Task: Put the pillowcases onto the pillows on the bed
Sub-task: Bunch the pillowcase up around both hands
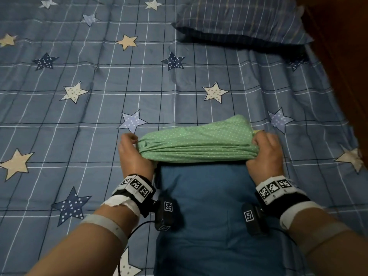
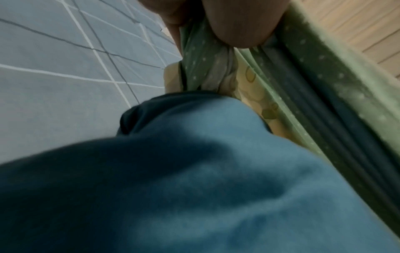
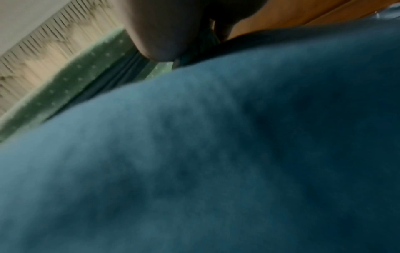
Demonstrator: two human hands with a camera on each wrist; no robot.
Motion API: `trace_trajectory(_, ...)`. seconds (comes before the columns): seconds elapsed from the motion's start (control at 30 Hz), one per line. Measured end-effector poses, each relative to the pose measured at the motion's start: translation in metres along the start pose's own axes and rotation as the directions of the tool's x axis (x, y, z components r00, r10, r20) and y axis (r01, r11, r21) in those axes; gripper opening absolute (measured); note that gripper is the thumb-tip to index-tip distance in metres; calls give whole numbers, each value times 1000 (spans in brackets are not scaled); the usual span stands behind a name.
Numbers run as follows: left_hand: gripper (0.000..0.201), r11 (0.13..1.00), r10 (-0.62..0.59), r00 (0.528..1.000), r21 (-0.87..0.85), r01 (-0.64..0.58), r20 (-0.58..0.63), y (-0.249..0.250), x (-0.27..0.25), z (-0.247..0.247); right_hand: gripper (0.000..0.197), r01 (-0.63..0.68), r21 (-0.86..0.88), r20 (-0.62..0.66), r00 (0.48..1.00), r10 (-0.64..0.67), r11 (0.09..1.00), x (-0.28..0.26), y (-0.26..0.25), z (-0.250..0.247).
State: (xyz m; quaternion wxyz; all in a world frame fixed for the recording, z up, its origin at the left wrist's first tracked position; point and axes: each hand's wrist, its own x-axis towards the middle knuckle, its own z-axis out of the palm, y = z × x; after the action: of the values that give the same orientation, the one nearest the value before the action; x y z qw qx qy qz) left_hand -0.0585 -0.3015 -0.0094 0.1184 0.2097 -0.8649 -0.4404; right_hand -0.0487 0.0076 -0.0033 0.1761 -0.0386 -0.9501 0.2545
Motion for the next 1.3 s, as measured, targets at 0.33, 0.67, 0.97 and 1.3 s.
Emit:
trace_trajectory(0.33, 28, 997, -11, 998, 79, 7, 55, 3, 4, 8, 40, -42, 10, 70, 997, 41, 999, 7, 13, 9)
trace_trajectory(0.67, 35, 968, -60, 977, -227, 106, 203, 19, 1, 25, 61, -117, -294, 106, 982, 154, 949, 28, 10, -3)
trace_trajectory(0.97, 31, 980, -36, 983, -185, 70, 182, 29, 17, 26, 62, 39, 79, 31, 999, -41, 996, 58, 1, -16)
trace_trajectory(1.3, 48, 915, 131, 990, -378, -144, -61, 156, 77, -22, 58, -215, 296, -140, 954, 265, 931, 146, -68, -102)
